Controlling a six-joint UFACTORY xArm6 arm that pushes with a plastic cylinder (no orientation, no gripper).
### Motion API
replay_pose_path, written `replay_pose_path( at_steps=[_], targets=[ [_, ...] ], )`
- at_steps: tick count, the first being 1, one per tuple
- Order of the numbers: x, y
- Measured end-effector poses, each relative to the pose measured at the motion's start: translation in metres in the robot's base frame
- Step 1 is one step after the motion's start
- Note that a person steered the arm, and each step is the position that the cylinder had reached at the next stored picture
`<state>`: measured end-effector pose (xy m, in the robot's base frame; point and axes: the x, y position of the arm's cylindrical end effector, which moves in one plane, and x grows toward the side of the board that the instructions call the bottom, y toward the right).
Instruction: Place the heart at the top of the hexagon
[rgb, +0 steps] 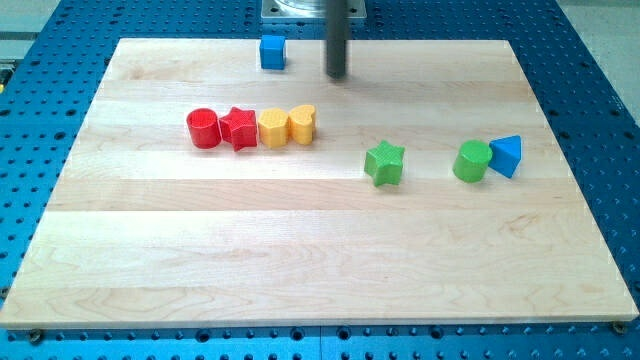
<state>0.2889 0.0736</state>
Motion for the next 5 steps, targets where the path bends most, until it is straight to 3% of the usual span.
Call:
replay_pose_path(
  at_steps=[2, 4, 5],
  targets=[
    [0.100, -0.024],
    [0.128, -0.083],
    [0.090, -0.101]
  ],
)
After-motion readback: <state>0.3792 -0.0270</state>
